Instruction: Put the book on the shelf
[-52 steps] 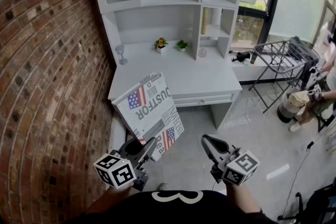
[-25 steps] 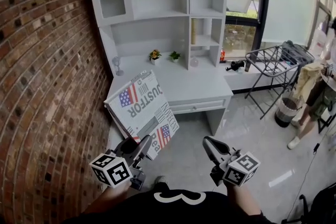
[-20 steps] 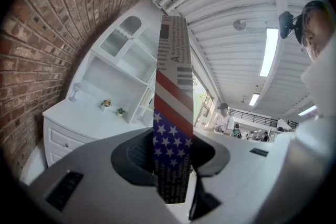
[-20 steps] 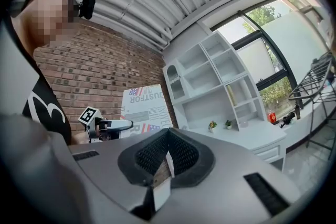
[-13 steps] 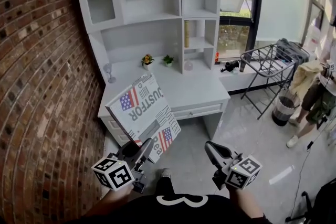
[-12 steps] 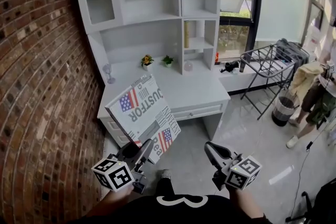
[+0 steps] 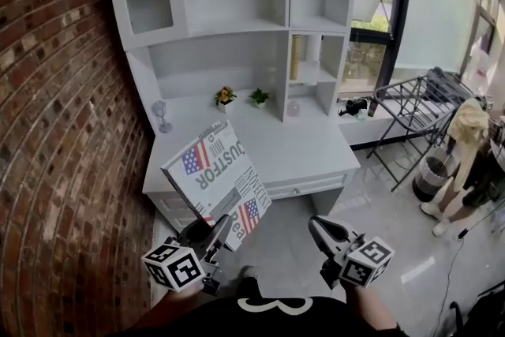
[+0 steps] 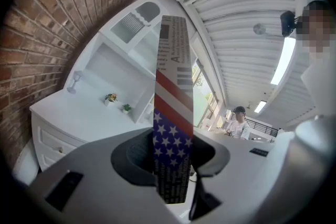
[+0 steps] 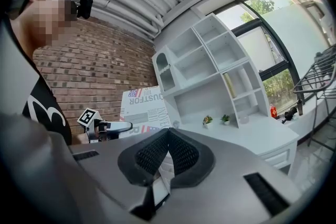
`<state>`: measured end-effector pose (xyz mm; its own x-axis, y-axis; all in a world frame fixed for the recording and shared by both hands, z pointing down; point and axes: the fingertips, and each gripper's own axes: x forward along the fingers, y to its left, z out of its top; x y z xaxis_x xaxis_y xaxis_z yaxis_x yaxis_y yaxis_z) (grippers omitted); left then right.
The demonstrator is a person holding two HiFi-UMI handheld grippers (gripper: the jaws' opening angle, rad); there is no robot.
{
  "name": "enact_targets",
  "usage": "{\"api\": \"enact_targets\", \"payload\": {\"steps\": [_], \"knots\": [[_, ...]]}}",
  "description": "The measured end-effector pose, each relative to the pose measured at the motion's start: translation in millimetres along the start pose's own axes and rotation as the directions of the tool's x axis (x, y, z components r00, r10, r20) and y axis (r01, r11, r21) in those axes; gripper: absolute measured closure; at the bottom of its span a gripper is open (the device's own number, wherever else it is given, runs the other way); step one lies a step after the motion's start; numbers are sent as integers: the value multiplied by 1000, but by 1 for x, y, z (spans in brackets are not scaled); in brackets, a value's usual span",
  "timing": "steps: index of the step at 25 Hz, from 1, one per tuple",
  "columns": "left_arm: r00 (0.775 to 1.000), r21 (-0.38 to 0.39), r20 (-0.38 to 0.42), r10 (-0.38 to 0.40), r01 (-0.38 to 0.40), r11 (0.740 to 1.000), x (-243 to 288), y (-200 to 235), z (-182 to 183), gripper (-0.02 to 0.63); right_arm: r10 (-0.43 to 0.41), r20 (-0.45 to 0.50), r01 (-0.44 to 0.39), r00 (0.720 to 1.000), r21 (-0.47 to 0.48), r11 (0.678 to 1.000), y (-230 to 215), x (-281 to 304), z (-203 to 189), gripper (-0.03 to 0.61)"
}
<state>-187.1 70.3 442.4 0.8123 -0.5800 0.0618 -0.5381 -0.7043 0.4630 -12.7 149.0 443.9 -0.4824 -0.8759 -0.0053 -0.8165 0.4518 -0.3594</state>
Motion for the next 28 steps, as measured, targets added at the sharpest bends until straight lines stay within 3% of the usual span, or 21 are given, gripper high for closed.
{"api": "enact_targets", "payload": {"steps": [17, 28], "knots": [[1000, -28, 2, 22, -22, 999, 136, 159, 108, 463, 19, -66, -21, 998, -27, 999, -99, 220, 65, 568], [999, 29, 39, 19, -21, 999, 170, 194, 150, 463, 34, -45, -36, 998, -62, 997, -123, 268, 79, 568]]}}
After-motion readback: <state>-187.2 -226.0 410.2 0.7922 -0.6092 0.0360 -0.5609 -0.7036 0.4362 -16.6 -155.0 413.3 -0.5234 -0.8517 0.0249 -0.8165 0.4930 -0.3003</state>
